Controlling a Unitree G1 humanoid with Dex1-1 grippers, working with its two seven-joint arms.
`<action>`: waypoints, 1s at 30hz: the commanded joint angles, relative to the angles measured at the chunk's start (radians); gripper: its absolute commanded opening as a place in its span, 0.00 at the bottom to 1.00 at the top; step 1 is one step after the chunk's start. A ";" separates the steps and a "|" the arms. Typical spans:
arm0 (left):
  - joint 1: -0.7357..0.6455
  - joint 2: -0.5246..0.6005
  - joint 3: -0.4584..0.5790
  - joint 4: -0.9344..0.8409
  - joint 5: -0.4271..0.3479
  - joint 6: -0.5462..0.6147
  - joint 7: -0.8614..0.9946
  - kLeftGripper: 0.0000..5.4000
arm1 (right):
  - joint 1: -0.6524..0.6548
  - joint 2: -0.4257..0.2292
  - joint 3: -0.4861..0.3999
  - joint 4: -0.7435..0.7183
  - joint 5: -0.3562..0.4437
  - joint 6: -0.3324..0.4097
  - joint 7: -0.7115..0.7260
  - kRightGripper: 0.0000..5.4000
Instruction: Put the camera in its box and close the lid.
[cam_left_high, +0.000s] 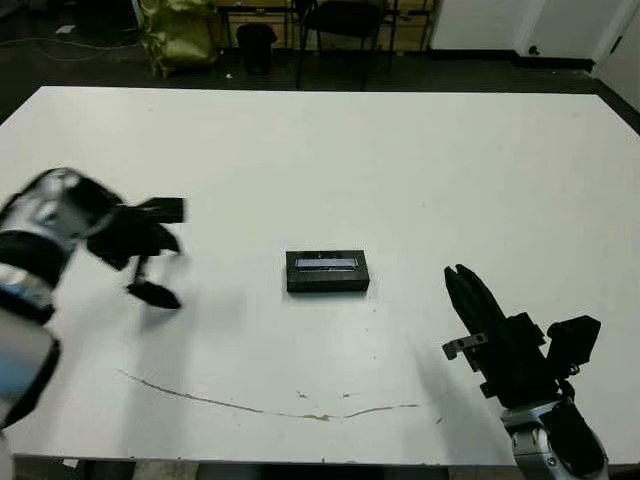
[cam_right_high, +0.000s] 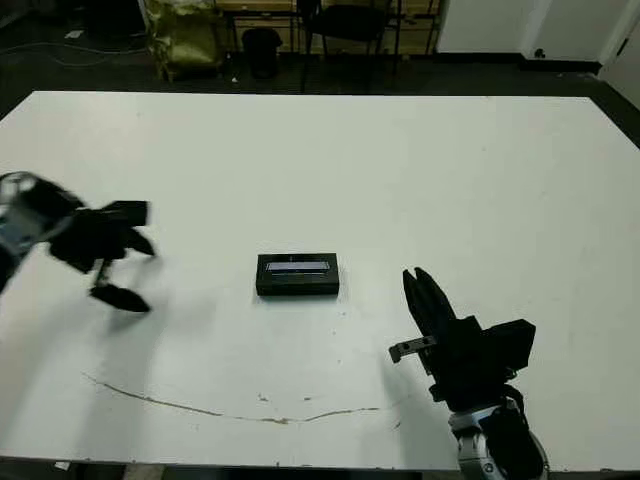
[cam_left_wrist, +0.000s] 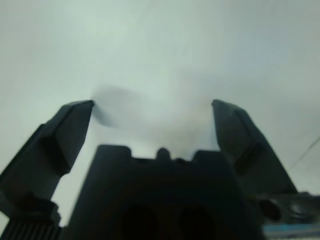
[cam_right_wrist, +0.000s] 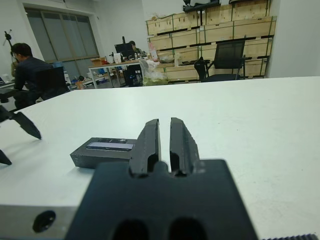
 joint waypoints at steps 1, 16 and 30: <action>0.064 0.018 0.119 -0.015 -0.065 0.012 0.058 1.00 | 0.023 -0.006 0.002 -0.026 0.001 0.054 -0.022 0.00; 0.484 -0.199 0.476 -1.200 -0.477 0.594 0.626 0.43 | 0.018 0.000 0.004 0.002 -0.015 0.024 -0.015 0.00; 0.465 -0.347 0.276 -1.349 -0.423 0.661 0.777 0.00 | 0.023 -0.005 0.013 -0.031 -0.035 0.067 -0.046 0.00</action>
